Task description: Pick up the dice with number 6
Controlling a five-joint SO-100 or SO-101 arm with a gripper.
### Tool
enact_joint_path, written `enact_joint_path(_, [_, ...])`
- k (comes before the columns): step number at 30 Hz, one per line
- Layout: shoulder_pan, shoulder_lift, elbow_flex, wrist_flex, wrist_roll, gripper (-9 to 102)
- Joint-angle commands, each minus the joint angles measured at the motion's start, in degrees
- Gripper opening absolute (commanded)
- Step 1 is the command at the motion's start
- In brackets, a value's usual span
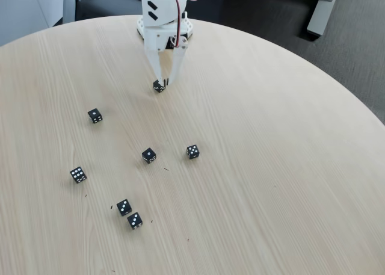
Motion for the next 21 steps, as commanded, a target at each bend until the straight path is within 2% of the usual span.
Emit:
enact_joint_path(1, [-0.4,0.4,-0.3,0.1,3.5,0])
enact_joint_path(3, [-0.4,-0.2,-0.4,-0.4,6.4,0])
enact_joint_path(11, [0.1,-0.6,-3.5,-0.5,4.0,0])
enact_joint_path(17, [0.4,-1.7,-14.2,-0.5,7.6,0])
enact_joint_path(21, [0.1,-8.8,-23.5,-0.5,11.0,0])
